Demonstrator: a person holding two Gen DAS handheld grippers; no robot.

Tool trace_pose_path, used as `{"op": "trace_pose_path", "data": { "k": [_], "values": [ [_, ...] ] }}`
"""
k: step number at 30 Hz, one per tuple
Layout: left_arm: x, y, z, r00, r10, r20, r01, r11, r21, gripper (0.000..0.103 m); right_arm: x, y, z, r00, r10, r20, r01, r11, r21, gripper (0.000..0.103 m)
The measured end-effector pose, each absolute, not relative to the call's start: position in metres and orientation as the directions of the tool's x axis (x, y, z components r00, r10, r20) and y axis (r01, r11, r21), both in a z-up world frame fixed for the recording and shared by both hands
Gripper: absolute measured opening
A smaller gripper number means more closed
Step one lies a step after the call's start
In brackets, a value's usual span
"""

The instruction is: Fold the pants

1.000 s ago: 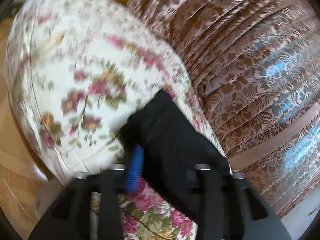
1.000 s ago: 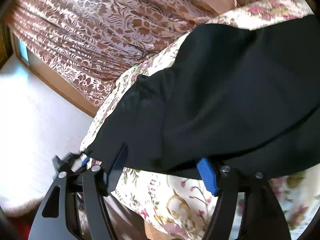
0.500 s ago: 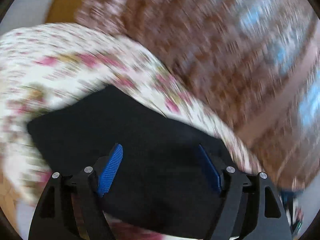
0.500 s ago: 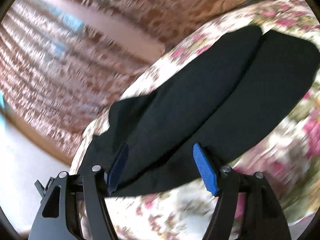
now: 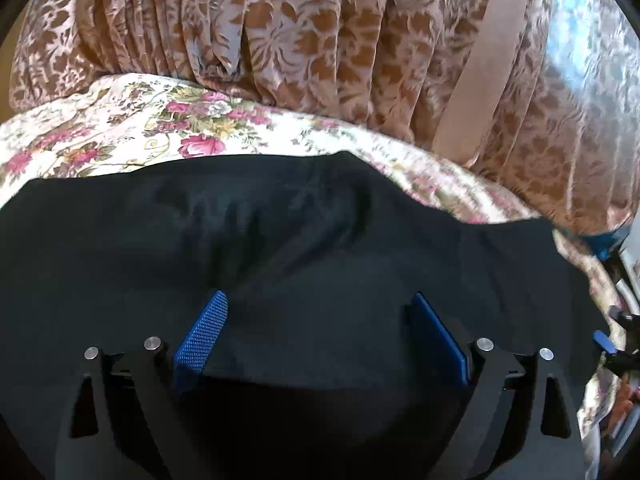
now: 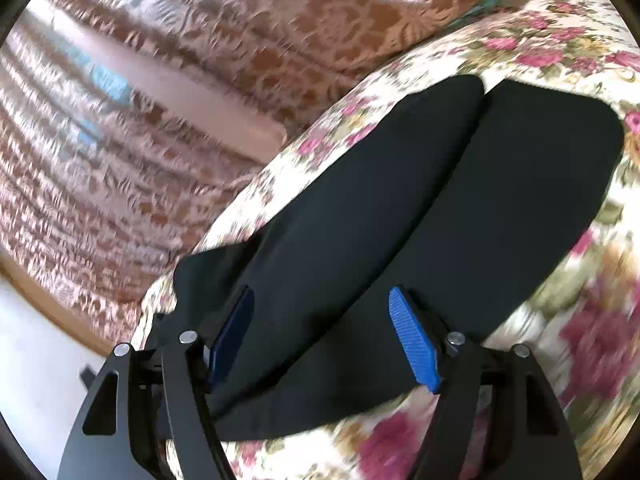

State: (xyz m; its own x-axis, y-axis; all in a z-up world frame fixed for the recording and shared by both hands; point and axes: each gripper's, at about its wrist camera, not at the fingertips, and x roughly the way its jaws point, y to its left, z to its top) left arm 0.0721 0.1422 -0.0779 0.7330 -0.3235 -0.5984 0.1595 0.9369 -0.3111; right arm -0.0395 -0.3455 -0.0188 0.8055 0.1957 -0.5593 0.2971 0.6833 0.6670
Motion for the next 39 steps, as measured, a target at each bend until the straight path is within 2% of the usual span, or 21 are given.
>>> {"op": "trace_pose_path", "data": {
  "k": [3,9,14,19,22,23,24,28,33,39],
  "values": [
    [0.071,0.147,-0.079,0.741,-0.353,-0.572,0.167,0.921,-0.353,0.092,-0.027,-0.371,-0.019,0.807,0.144,-0.573,0.347,0.669,0.657,0.071],
    [0.073,0.144,-0.078,0.742,-0.353,-0.570,0.170,0.921,-0.350,0.092,-0.002,-0.428,-0.032,0.790,0.102,-0.604,0.448,0.576,0.684,0.068],
    [0.074,0.146,-0.077,0.743,-0.369,-0.559,0.175,0.913,-0.369,0.092,0.010,-0.452,-0.040,0.817,0.111,-0.565,0.443,0.506,0.740,0.060],
    [0.074,0.145,-0.077,0.742,-0.367,-0.561,0.175,0.914,-0.366,0.092,0.022,-0.457,-0.046,0.813,0.092,-0.574,0.452,0.522,0.724,0.042],
    [0.075,0.144,-0.078,0.741,-0.365,-0.563,0.176,0.915,-0.363,0.093,0.019,-0.457,-0.047,0.818,0.062,-0.572,0.462,0.520,0.718,0.022],
    [0.075,0.144,-0.078,0.741,-0.366,-0.563,0.176,0.915,-0.363,0.093,0.013,-0.458,-0.045,0.828,0.054,-0.558,0.458,0.509,0.729,0.011],
    [0.075,0.144,-0.078,0.741,-0.366,-0.563,0.176,0.915,-0.363,0.093,0.010,-0.459,-0.043,0.835,0.053,-0.547,0.451,0.503,0.737,0.009],
    [0.075,0.144,-0.078,0.741,-0.366,-0.562,0.176,0.915,-0.363,0.093,-0.011,-0.458,-0.020,0.864,0.033,-0.503,0.408,0.539,0.737,0.007],
    [0.075,0.144,-0.078,0.741,-0.365,-0.563,0.176,0.915,-0.362,0.093,-0.045,-0.456,0.007,0.867,-0.025,-0.498,0.407,0.613,0.677,0.007],
    [0.074,0.143,-0.077,0.742,-0.366,-0.562,0.176,0.915,-0.363,0.093,-0.086,-0.462,-0.005,0.847,-0.049,-0.529,0.458,0.571,0.682,0.007]
  ]
}}
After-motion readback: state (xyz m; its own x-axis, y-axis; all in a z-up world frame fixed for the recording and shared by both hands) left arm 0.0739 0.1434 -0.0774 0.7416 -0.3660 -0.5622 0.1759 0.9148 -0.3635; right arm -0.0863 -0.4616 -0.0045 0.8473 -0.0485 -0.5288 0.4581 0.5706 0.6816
